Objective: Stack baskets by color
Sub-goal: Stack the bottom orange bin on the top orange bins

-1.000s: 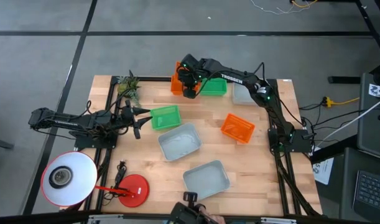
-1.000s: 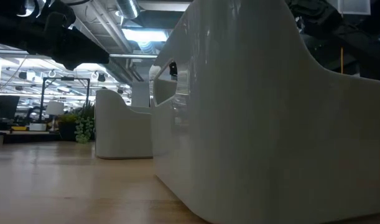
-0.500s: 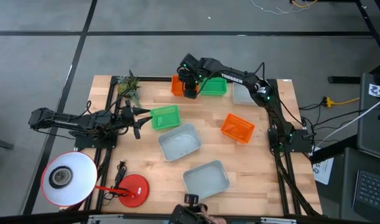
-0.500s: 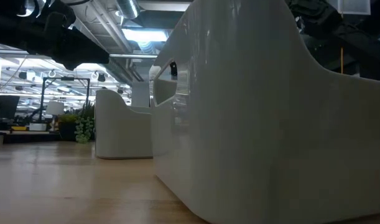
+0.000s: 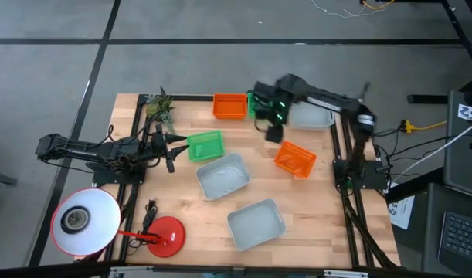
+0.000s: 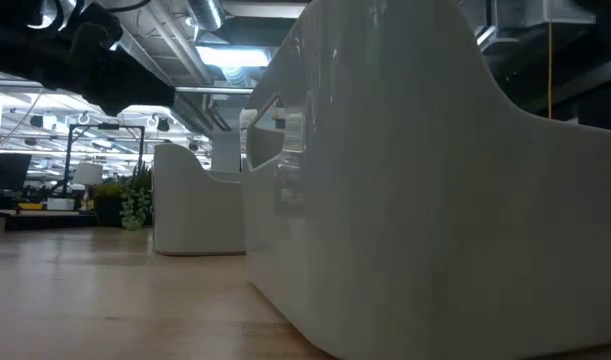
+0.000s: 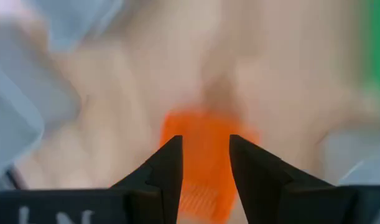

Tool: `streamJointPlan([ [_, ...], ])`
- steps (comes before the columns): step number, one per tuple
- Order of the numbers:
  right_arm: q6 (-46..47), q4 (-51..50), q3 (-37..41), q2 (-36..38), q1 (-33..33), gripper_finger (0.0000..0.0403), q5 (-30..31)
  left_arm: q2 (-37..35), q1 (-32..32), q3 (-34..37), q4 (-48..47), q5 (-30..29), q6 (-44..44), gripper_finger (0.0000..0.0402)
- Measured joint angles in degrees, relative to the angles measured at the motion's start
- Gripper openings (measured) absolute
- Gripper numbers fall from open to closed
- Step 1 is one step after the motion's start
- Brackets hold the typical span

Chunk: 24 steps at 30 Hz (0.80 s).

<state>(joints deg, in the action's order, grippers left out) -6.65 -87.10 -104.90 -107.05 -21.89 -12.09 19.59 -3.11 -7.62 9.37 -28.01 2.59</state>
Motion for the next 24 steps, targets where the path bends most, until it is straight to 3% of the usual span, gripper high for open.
streamJointPlan([
  [6, 12.6, 19.8, 26.8, 16.6, 6.7, 0.0132, 0.3, 0.0, 0.0, 0.0, 0.2, 0.0, 0.4, 0.0153],
  [12, 23.7, 32.8, 46.3, 23.8, 13.6, 0.0132, 0.8, 0.0, 0.0, 0.0, 0.2, 0.0, 0.5, 0.0153],
  [18, 33.4, 38.3, 56.4, 24.3, 18.2, 0.0132, 8.5, 0.0, 0.0, 0.0, 0.1, 0.0, 0.5, 0.0153],
  [24, 38.7, 43.2, 60.9, 24.3, 21.2, 0.0132, 10.6, 0.0, 0.0, 0.0, 0.1, 0.0, 0.5, 0.0153],
])
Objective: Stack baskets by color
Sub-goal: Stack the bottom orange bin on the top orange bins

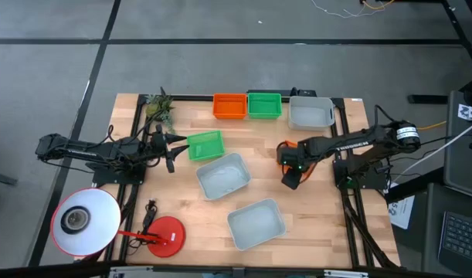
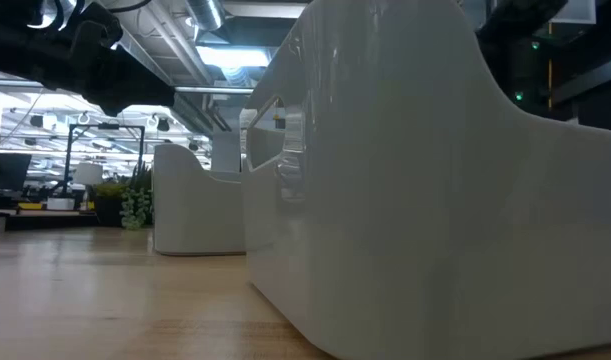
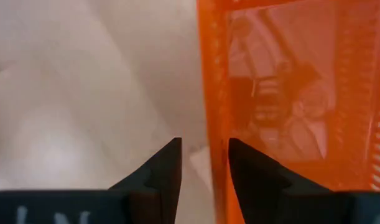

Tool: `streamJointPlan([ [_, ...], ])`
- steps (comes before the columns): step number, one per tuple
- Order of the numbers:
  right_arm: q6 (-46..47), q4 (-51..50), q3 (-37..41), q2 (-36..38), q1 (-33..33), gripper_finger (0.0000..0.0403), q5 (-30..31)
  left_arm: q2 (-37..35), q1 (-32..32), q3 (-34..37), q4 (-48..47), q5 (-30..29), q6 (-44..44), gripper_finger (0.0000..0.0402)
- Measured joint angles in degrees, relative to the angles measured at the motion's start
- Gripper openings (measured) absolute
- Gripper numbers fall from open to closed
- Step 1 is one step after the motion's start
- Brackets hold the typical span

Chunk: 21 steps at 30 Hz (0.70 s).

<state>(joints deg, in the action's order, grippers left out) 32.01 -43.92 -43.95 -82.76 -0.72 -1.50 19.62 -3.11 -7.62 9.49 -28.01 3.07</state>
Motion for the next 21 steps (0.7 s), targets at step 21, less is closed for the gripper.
streamJointPlan([
  [21, -53.6, 22.3, -33.0, -0.1, -7.4, 0.0002, 11.9, 0.0, 0.0, 0.0, 0.0, 0.0, 1.1, 0.0153],
])
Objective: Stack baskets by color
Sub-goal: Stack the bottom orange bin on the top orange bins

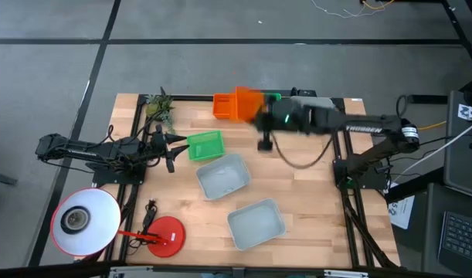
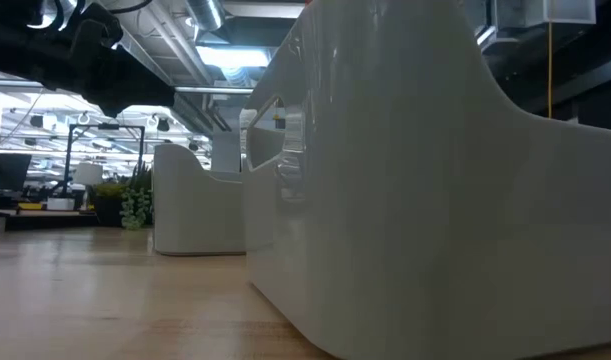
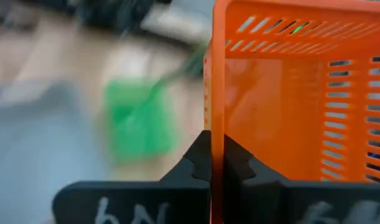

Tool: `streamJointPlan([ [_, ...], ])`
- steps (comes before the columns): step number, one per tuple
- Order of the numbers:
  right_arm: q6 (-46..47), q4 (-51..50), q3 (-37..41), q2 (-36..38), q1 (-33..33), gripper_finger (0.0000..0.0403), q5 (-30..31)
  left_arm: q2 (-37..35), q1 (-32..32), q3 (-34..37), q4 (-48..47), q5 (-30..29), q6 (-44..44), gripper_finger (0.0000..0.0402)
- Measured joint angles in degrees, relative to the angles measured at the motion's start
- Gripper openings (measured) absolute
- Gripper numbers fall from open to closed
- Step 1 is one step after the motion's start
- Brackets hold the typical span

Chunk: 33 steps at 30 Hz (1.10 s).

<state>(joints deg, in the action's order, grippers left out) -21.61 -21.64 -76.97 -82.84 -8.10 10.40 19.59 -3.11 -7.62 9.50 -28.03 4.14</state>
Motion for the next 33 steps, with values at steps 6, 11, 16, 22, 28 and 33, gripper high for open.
streamJointPlan([
  [6, -4.0, 8.7, -11.4, -5.9, -11.2, 0.0001, -13.2, 0.0, 0.0, 0.0, 0.0, 0.0, 0.0, 0.0153],
  [11, -1.3, 4.6, -21.7, -17.6, -17.8, 0.0001, -20.0, 0.0, 0.0, 0.0, 0.0, 0.0, 0.0, 0.0153],
  [16, -0.8, -5.6, -29.8, -31.0, -20.7, 0.0, -22.3, 0.0, 0.0, 0.0, 0.0, 0.0, -0.1, 0.0153],
  [22, -2.4, -10.5, -32.6, -39.8, -21.1, 0.0, -21.6, 0.0, 0.0, 0.0, 0.0, 0.0, -0.2, 0.0153],
  [28, -4.2, -10.9, -32.6, -42.2, -21.2, 0.0, -18.7, 0.0, 0.0, 0.0, -0.1, 0.0, -0.2, 0.0153],
  [33, -4.2, -13.6, -32.6, -42.2, -21.3, 0.0, -17.8, 0.0, 0.0, 0.0, -0.1, 0.0, -0.2, 0.0153],
])
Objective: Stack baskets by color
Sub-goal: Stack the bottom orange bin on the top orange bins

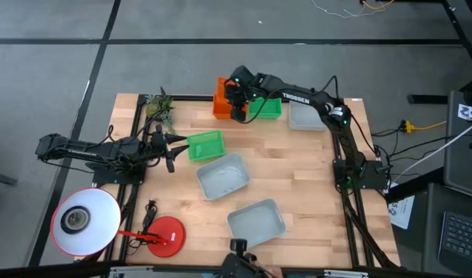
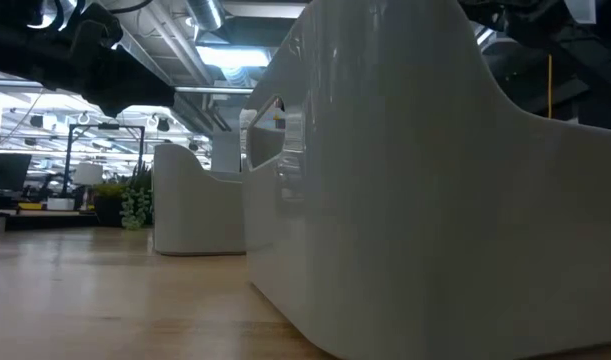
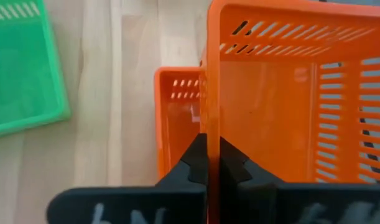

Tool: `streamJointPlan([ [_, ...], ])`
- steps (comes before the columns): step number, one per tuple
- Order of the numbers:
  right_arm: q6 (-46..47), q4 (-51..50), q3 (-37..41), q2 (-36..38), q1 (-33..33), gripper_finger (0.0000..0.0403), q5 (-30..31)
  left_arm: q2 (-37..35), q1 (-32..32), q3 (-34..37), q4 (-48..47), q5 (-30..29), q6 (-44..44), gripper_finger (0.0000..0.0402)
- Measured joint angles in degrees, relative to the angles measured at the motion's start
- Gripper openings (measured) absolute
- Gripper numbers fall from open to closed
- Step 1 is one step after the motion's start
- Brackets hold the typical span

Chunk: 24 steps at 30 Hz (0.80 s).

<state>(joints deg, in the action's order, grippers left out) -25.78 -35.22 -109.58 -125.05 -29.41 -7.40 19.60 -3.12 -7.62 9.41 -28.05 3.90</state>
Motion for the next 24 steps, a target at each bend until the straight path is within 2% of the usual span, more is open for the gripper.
streamJointPlan([
  [13, 3.0, -0.4, 1.1, 0.0, 0.1, 0.0004, -0.2, 0.0, 0.0, 0.0, 0.0, 0.0, 0.0, 0.0153],
  [24, 3.0, -0.4, 1.1, 0.0, 0.1, 0.0083, -0.2, 0.0, 0.0, 0.0, 0.0, 0.0, 0.1, 0.0153],
])
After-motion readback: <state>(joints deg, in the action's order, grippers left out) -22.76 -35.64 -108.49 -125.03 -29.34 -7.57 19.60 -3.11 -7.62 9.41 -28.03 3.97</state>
